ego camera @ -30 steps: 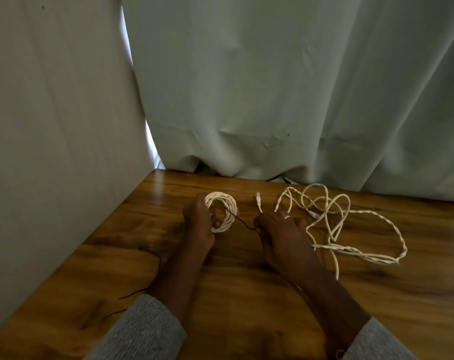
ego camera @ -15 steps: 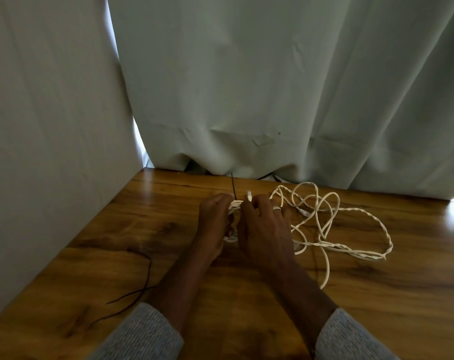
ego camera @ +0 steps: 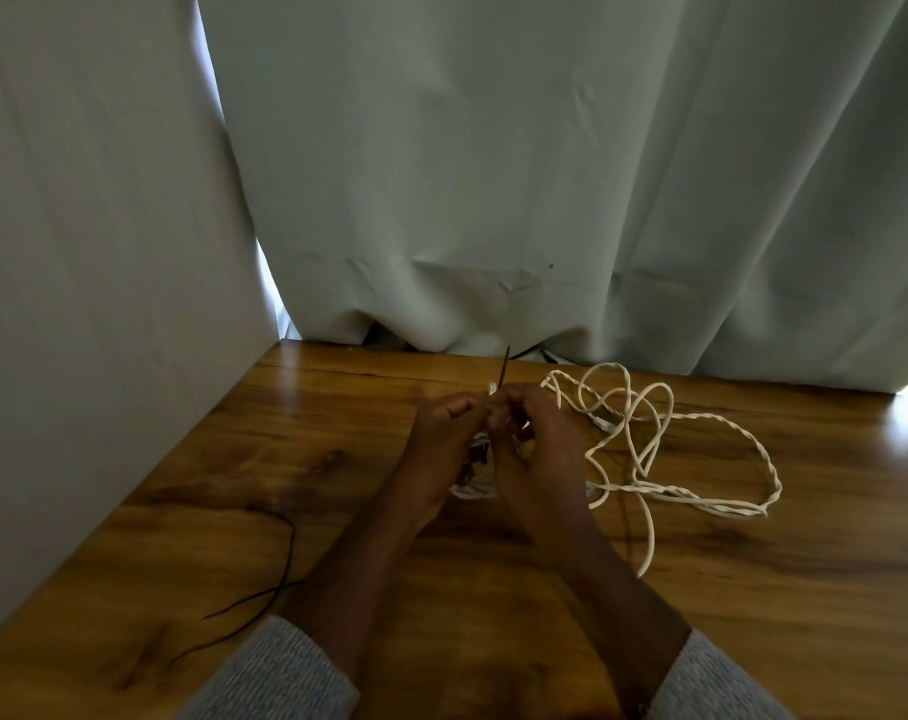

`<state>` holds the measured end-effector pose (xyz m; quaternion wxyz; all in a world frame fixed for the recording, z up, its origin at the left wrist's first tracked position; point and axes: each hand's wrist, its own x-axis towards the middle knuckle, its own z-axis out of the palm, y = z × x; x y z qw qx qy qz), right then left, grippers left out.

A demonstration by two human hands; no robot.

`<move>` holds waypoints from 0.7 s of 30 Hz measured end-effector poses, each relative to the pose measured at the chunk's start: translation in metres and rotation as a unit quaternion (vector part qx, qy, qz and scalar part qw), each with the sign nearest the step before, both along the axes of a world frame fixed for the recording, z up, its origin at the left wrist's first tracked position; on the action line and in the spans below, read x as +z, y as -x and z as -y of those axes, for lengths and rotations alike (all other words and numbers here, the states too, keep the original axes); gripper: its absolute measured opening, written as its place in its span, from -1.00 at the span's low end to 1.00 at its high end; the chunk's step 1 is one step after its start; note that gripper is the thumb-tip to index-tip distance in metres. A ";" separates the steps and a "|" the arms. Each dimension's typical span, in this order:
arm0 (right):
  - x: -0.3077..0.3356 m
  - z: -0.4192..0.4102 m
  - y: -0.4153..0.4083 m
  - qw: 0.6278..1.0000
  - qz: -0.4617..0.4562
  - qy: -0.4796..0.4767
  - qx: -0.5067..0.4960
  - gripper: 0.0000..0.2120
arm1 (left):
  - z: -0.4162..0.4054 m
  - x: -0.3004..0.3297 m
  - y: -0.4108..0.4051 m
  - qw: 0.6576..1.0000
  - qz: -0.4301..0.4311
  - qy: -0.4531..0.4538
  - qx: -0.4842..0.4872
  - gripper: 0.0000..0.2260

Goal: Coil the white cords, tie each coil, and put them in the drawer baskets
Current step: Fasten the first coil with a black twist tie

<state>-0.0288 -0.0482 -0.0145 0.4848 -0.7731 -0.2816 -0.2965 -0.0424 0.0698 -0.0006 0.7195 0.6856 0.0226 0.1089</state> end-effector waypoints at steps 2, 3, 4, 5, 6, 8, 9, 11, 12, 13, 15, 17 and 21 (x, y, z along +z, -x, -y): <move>0.001 0.001 0.001 0.999 -0.035 -0.034 0.015 -0.80 | 0.003 -0.001 -0.001 1.000 0.001 0.011 0.012 -0.83; 0.002 0.002 0.001 0.997 -0.046 -0.057 0.022 -0.80 | 0.004 -0.001 -0.002 0.999 -0.002 0.026 0.023 -0.83; 0.004 0.004 0.002 0.996 -0.048 -0.076 0.026 -0.80 | 0.004 0.001 -0.002 0.998 -0.008 0.048 0.031 -0.83; 0.005 0.007 0.001 0.995 -0.039 -0.084 0.024 -0.81 | 0.004 0.001 -0.002 0.997 -0.016 0.072 0.036 -0.83; 0.004 0.010 -0.002 0.997 -0.017 -0.071 0.016 -0.83 | 0.004 0.002 -0.002 0.994 -0.026 0.096 0.038 -0.83; 0.001 0.018 -0.009 0.999 0.039 0.010 0.007 -0.87 | 0.002 0.003 0.000 0.989 -0.044 0.135 0.039 -0.83; -0.002 0.022 -0.012 0.997 0.055 0.061 0.009 -0.83 | 0.000 0.003 0.001 0.987 -0.050 0.146 0.042 -0.84; -0.006 0.026 -0.015 0.989 0.055 0.133 0.013 -0.75 | -0.001 0.003 0.001 0.985 -0.058 0.153 0.047 -0.87; -0.006 0.027 -0.015 0.986 0.057 0.154 0.010 -0.71 | 0.000 0.004 0.002 0.985 -0.060 0.155 0.050 -0.87; -0.007 0.027 -0.015 0.983 0.067 0.171 0.005 -0.69 | 0.000 0.004 0.001 0.985 -0.059 0.157 0.051 -0.87; -0.008 0.024 -0.014 0.975 0.092 0.200 -0.007 -0.70 | 0.000 0.002 0.000 0.985 -0.061 0.155 0.053 -0.87; -0.008 0.020 -0.013 0.970 0.105 0.219 -0.017 -0.72 | 0.002 0.000 0.000 0.985 -0.061 0.157 0.047 -0.87; -0.002 0.010 -0.007 0.993 0.012 0.117 0.031 -0.81 | 0.002 -0.003 -0.002 0.993 -0.041 0.099 0.039 -0.84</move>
